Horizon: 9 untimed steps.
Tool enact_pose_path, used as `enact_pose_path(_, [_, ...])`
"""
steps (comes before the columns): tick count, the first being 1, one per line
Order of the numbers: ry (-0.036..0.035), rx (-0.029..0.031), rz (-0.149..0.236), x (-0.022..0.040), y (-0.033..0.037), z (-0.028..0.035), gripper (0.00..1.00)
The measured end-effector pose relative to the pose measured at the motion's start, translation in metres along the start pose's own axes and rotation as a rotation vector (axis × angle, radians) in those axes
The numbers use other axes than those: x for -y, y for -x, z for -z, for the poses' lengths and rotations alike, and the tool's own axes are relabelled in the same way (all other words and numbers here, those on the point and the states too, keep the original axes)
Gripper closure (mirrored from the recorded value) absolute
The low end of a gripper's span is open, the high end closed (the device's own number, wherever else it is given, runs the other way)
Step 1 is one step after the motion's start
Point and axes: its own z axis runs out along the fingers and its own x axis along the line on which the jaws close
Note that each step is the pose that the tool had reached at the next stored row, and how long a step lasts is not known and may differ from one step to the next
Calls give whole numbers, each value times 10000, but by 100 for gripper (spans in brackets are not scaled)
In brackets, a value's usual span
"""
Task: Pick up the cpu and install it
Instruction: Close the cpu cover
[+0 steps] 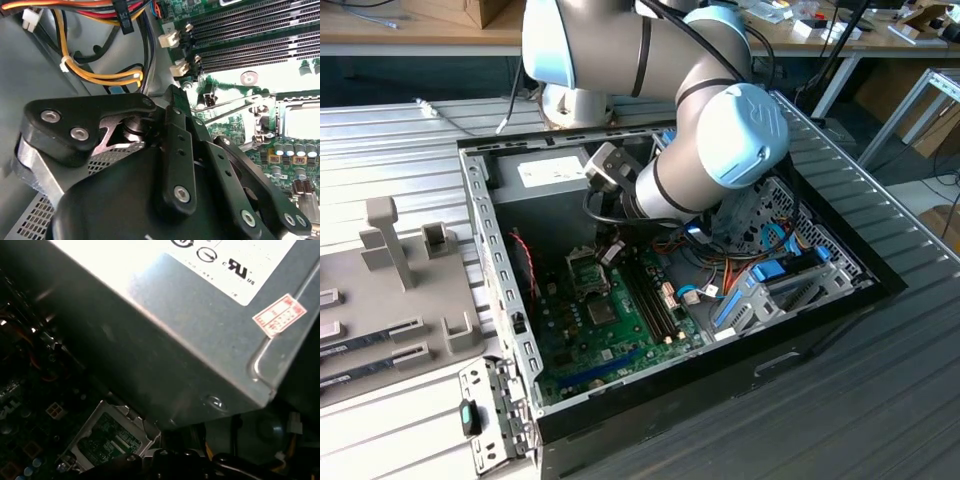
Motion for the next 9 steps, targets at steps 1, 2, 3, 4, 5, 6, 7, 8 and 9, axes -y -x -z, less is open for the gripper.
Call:
enact_pose_path(1, [11,9,1,-2,-4,-1,89])
enact_pose_path(2, [27,26,8,0,-8,0,89])
enact_pose_path(3, [43,40,10,1,-10,2,89])
enact_pose_path(4, [62,52,13,11,-20,11,89])
enact_pose_path(5, [60,50,12,29,-38,24,89])
enact_pose_path(6, [65,54,13,52,-58,35,89])
enact_pose_path(7, [61,51,12,65,-71,44,89])
enact_pose_path(8, [60,51,12,71,-76,49,89])
enact_pose_path(9, [61,52,13,75,-80,53,89])
